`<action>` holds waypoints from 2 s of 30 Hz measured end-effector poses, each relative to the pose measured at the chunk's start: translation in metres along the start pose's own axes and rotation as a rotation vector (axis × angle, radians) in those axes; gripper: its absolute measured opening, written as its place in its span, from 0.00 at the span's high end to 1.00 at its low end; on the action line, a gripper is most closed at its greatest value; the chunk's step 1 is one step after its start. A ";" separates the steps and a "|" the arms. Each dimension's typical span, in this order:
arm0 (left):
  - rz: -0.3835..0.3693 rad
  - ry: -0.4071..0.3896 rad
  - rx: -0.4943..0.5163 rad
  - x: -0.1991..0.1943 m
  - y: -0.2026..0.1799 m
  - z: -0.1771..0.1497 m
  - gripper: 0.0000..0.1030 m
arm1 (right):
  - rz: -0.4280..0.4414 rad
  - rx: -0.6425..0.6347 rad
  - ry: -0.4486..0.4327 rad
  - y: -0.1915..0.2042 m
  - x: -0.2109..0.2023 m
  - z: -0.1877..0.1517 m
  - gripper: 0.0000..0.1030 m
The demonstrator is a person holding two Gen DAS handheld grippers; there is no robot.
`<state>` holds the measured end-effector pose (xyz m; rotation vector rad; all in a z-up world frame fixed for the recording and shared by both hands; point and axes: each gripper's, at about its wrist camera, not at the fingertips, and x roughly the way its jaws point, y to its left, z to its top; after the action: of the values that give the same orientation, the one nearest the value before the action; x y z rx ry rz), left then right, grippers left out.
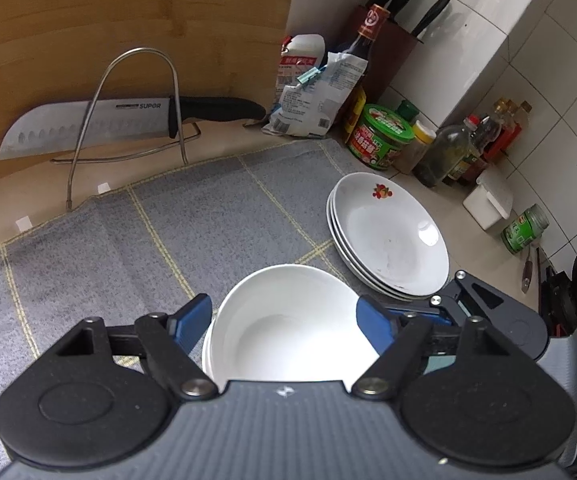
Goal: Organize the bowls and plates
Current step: 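Lower the bowl onto the bowl stack and open the left tool, then bring the left tool and right tool to opposite sides of the bowl stack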
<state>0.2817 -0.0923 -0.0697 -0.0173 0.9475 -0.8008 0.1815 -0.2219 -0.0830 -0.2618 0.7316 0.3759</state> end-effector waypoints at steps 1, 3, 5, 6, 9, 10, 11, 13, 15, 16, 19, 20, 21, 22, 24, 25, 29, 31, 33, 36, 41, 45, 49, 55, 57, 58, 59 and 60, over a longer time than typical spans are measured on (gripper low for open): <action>-0.001 -0.006 -0.001 -0.002 0.000 0.000 0.23 | -0.007 -0.003 -0.008 0.000 -0.003 0.001 0.00; 0.001 -0.019 -0.004 -0.006 0.001 0.002 0.20 | -0.011 -0.006 -0.021 0.000 -0.007 0.002 0.00; 0.017 -0.032 0.001 -0.010 0.000 0.002 0.19 | -0.015 -0.010 -0.028 0.000 -0.010 0.002 0.00; 0.028 -0.037 0.008 -0.013 0.000 0.001 0.18 | -0.014 -0.014 -0.036 0.000 -0.011 0.002 0.00; 0.051 -0.050 0.013 -0.019 0.001 -0.001 0.13 | 0.003 -0.013 -0.048 0.001 -0.012 0.002 0.00; 0.053 -0.051 0.009 -0.021 0.002 -0.002 0.13 | 0.008 -0.014 -0.050 0.002 -0.011 0.002 0.00; 0.059 -0.054 0.005 -0.023 0.002 -0.004 0.13 | 0.010 -0.017 -0.052 0.003 -0.011 0.002 0.00; 0.078 -0.072 0.004 -0.028 0.002 -0.008 0.12 | 0.014 -0.021 -0.056 0.004 -0.011 0.002 0.00; 0.090 -0.096 0.009 -0.034 0.001 -0.013 0.08 | 0.030 -0.023 -0.060 0.003 -0.012 0.000 0.00; 0.097 -0.107 0.016 -0.037 0.000 -0.015 0.07 | 0.033 -0.027 -0.061 0.002 -0.014 -0.002 0.00; 0.133 -0.158 0.044 -0.049 -0.006 -0.024 0.03 | 0.052 -0.037 -0.061 -0.006 -0.016 -0.008 0.00; 0.151 -0.172 0.051 -0.052 -0.008 -0.027 0.02 | 0.061 -0.040 -0.060 -0.009 -0.017 -0.010 0.00; 0.172 -0.181 0.062 -0.054 -0.010 -0.031 0.02 | 0.074 -0.042 -0.058 -0.012 -0.018 -0.013 0.00; 0.195 -0.186 0.069 -0.055 -0.011 -0.034 0.02 | 0.088 -0.044 -0.055 -0.017 -0.017 -0.016 0.00; 0.231 -0.183 0.067 -0.056 -0.013 -0.040 0.01 | 0.109 -0.049 -0.047 -0.025 -0.014 -0.019 0.00; 0.241 -0.184 0.057 -0.056 -0.012 -0.044 0.01 | 0.118 -0.049 -0.044 -0.029 -0.012 -0.021 0.00; 0.283 -0.176 0.021 -0.057 -0.010 -0.063 0.01 | 0.177 -0.045 -0.027 -0.043 -0.003 -0.026 0.00; 0.317 -0.178 0.030 -0.059 -0.012 -0.073 0.01 | 0.198 -0.045 -0.015 -0.045 0.001 -0.027 0.00; 0.328 -0.166 0.045 -0.059 -0.013 -0.080 0.01 | 0.212 -0.048 -0.003 -0.045 0.004 -0.031 0.00; 0.327 -0.125 0.093 -0.054 -0.014 -0.087 0.01 | 0.221 -0.060 0.022 -0.041 0.011 -0.034 0.00; 0.299 -0.003 0.249 -0.033 -0.015 -0.092 0.02 | 0.196 -0.074 0.083 -0.034 0.028 -0.042 0.00; 0.227 0.041 0.413 -0.014 -0.013 -0.095 0.02 | 0.165 -0.068 0.122 -0.031 0.037 -0.044 0.00; 0.157 0.073 0.495 0.003 -0.006 -0.091 0.02 | 0.131 -0.042 0.160 -0.035 0.051 -0.047 0.00; 0.071 0.100 0.607 0.023 0.005 -0.081 0.03 | 0.120 -0.001 0.177 -0.038 0.057 -0.050 0.00; 0.057 0.107 0.639 0.028 0.007 -0.078 0.04 | 0.119 -0.002 0.179 -0.037 0.057 -0.050 0.00; 0.050 0.109 0.654 0.029 0.008 -0.077 0.04 | 0.121 -0.006 0.178 -0.037 0.057 -0.051 0.00; 0.039 0.111 0.670 0.030 0.008 -0.077 0.04 | 0.123 -0.008 0.183 -0.038 0.057 -0.050 0.00; 0.031 0.111 0.691 0.032 0.009 -0.076 0.04 | 0.122 -0.008 0.190 -0.039 0.057 -0.049 0.00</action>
<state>0.2417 -0.0813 -0.1413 0.6445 0.7309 -1.0731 0.2077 -0.2603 -0.1533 -0.2633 0.9359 0.4745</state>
